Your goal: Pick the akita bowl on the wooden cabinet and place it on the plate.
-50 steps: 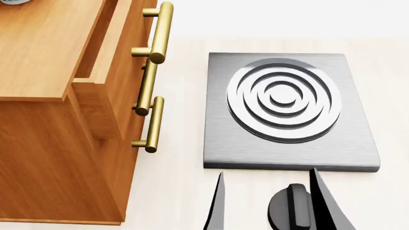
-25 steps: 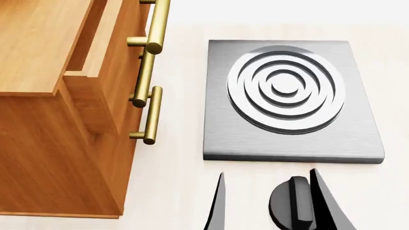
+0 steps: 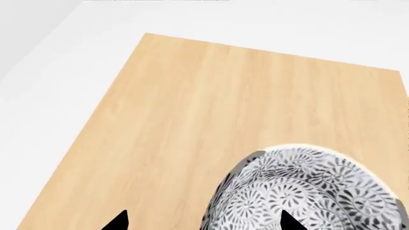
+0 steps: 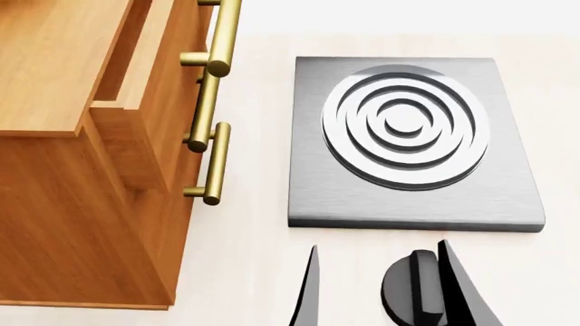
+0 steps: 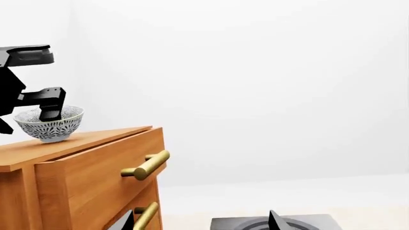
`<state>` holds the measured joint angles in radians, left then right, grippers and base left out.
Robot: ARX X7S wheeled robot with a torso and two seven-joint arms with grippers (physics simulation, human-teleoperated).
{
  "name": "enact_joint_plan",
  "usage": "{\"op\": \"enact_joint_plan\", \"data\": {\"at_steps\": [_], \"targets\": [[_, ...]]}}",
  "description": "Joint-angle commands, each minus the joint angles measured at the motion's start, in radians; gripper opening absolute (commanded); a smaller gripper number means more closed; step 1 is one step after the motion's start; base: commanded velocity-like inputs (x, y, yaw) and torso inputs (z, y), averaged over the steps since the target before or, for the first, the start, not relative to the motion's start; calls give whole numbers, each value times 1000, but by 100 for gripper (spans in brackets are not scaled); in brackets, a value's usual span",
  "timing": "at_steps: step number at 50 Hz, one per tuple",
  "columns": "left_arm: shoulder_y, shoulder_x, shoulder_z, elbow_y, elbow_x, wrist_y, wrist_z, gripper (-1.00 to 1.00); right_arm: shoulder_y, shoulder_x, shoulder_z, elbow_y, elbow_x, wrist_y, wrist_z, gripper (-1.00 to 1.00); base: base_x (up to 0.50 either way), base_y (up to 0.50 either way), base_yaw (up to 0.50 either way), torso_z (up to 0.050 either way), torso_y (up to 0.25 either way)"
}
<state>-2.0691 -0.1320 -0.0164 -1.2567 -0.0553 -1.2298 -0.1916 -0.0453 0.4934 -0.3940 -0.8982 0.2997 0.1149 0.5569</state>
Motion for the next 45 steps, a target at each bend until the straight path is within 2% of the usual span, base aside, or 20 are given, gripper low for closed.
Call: {"op": "enact_joint_plan", "data": {"at_steps": [1,2,10,21,23,32,45], "targets": [[59,-3,44,-51,46,-22,4,-100,2,2,-1,3,1,-2,3,100,0,0,0,0,0],[55,8,82,-50,61,-3,41,-100,2,2,-2,3,0,-2,3,100,0,0,0,0,-11],[35,36,162,-33,87,97,117,-100,3,4,-5,2,1,-2,5,100,0,0,0,0,-3],[115,65,232,311,99,15,187,-100,2,8,-4,-2,2,-3,10,100,0,0,0,0,-1],[138,63,283,375,118,24,201,-100,2,9,-4,-5,1,-3,11,100,0,0,0,0,0],[160,58,259,476,103,-3,185,-100,3,11,-7,-6,-1,-2,15,100,0,0,0,0,0],[195,65,323,706,89,-26,226,-100,5,16,-8,-9,-1,-2,20,100,0,0,0,0,0]]}}
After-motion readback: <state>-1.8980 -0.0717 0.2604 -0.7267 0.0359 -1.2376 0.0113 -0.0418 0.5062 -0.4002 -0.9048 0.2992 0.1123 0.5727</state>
